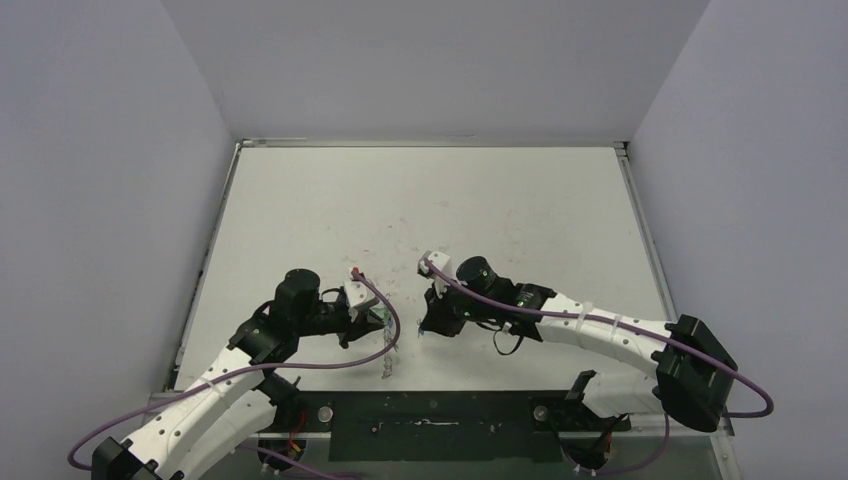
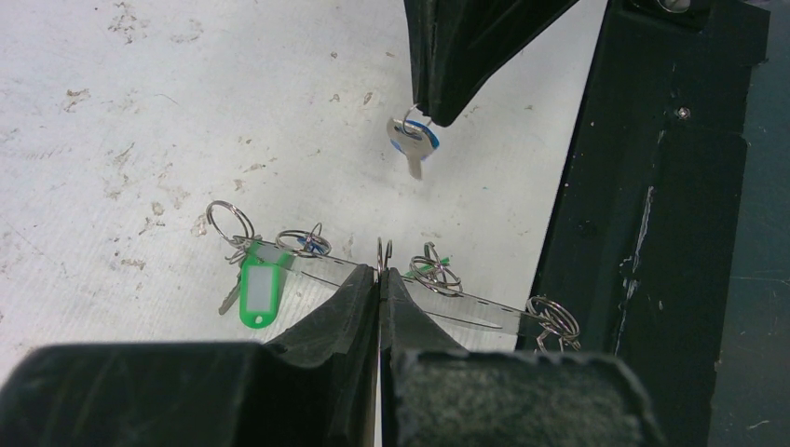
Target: Put the keys on the keyring
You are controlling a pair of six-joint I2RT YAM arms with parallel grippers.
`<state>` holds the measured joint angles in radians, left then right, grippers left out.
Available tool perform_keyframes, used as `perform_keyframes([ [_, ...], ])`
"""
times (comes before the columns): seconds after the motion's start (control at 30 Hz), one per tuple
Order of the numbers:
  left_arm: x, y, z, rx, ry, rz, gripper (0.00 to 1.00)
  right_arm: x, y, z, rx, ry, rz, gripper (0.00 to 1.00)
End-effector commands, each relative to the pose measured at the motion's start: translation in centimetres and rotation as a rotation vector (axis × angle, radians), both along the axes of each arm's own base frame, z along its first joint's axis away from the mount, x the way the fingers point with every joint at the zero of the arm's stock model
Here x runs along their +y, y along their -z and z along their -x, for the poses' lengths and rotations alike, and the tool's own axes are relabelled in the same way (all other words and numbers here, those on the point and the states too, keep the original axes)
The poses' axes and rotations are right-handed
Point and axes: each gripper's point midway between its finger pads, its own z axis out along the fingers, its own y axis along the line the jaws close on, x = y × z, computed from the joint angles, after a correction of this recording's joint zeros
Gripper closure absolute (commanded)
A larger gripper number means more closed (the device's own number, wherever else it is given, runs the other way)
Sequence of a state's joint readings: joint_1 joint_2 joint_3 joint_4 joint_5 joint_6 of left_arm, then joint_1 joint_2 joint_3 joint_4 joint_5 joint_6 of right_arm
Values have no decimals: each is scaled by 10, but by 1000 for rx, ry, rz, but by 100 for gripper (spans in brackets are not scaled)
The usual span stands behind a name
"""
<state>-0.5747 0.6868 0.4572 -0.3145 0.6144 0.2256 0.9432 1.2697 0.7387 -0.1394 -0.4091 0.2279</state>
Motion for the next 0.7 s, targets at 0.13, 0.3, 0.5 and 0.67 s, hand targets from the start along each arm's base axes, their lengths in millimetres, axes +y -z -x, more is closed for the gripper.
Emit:
perform_keyframes([
  [0.13, -6, -24, -6, -62, 18, 34, 100, 34, -49, 3, -50, -114, -151, 100],
  [0.3, -6, -24, -5, -62, 20, 35, 100, 44, -61, 4, -61, -145, -175, 100],
  [0.5, -6, -24, -5, -61, 22, 34, 100, 55, -64, 9, -65, -182, -174, 100],
  [0.67, -6, -24, -5, -62, 23, 34, 100, 63, -63, 13, -65, -205, -167, 100],
])
